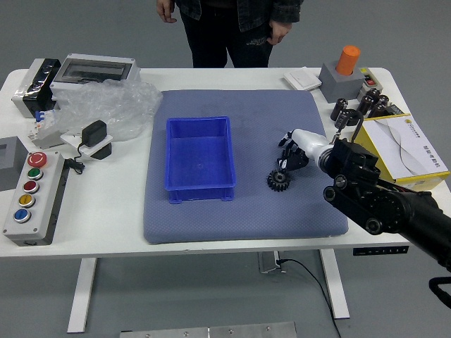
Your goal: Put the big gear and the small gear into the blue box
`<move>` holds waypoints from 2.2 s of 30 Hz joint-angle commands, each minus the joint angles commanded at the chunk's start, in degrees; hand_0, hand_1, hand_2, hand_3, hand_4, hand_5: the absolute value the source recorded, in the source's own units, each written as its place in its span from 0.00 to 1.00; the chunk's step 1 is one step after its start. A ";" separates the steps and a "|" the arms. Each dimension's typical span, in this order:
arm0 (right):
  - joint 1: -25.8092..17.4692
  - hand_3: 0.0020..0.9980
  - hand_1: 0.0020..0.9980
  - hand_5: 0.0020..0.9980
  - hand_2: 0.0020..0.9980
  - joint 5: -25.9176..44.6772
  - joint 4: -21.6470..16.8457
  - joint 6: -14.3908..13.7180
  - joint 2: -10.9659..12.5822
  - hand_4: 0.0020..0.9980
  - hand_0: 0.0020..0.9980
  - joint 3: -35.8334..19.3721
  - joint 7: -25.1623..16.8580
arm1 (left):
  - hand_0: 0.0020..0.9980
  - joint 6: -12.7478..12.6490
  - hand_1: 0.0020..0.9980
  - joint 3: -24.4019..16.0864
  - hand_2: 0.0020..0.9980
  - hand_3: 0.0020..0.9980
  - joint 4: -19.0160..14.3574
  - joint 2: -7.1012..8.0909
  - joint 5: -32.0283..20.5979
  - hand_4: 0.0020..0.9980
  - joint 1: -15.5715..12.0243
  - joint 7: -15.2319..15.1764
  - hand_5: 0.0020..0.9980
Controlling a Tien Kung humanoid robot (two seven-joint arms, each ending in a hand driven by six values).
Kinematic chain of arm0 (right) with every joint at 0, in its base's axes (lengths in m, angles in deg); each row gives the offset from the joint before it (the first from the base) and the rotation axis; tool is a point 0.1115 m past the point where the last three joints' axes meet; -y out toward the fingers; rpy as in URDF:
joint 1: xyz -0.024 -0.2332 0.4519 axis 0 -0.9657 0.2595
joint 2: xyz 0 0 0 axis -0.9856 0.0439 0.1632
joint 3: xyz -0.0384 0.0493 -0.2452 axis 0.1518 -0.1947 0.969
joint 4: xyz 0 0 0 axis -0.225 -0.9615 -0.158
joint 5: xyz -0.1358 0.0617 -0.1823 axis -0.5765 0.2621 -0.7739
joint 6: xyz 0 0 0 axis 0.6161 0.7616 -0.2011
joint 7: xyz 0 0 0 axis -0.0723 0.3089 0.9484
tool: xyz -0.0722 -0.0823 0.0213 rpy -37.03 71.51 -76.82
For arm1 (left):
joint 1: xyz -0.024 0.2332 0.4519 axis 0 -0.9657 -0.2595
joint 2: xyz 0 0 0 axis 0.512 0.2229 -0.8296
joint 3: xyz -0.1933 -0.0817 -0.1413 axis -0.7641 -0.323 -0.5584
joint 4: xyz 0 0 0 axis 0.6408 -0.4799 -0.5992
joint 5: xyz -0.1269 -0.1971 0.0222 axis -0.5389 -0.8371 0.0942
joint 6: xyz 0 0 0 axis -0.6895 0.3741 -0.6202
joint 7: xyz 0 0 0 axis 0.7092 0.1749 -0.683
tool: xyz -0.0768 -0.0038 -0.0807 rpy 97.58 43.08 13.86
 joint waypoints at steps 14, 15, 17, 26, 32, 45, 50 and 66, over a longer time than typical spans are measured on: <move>0.01 0.56 0.50 0.19 0.52 -1.82 0.64 -2.55 -0.23 0.58 0.62 1.35 -1.21 | 0.73 -0.11 0.68 0.30 0.70 0.69 0.00 0.08 -0.25 0.42 0.04 -0.02 0.01; 0.01 0.56 0.50 0.19 0.52 -2.01 0.70 -2.69 -0.25 0.58 0.62 1.43 -1.27 | 0.73 -0.11 0.68 0.31 0.70 0.69 0.00 0.08 -0.26 0.42 0.06 -0.03 0.01; 0.03 0.56 0.50 0.19 0.52 -2.27 0.84 -2.91 -0.28 0.58 0.62 1.62 -1.37 | 0.73 -0.11 0.68 0.31 0.70 0.69 0.00 0.09 -0.23 0.42 0.13 -0.04 0.01; -0.03 0.48 0.46 0.00 0.46 -3.09 1.78 -4.39 -0.37 0.40 0.54 2.27 -1.91 | 0.73 -0.10 0.68 0.43 0.70 0.69 0.00 0.20 -0.25 0.42 0.31 -0.09 0.01; -0.21 0.45 0.45 0.00 0.44 -3.32 2.18 -5.83 -0.43 0.35 0.51 2.06 -2.60 | 0.73 -0.14 0.68 0.63 0.70 0.69 0.00 0.27 -0.40 0.42 0.24 -0.11 0.01; -0.23 0.43 0.44 0.00 0.42 -3.57 1.41 -6.47 -0.02 0.38 0.49 0.97 -2.72 | 0.73 -0.07 0.68 0.53 0.70 0.69 0.00 0.41 -0.40 0.42 0.32 -0.24 0.01; -0.14 0.43 0.44 0.00 0.42 -3.82 0.69 -6.38 0.51 0.38 0.49 0.11 -2.51 | 0.73 -0.07 0.68 0.53 0.70 0.69 0.00 0.42 -0.49 0.42 0.37 -0.26 0.01; -0.81 0.58 0.51 0.04 0.54 -5.62 -10.04 -2.66 5.84 0.49 0.64 -6.03 1.39 | 0.73 0.01 0.68 -0.13 0.69 0.69 0.00 0.78 -0.52 0.42 0.45 -0.43 0.01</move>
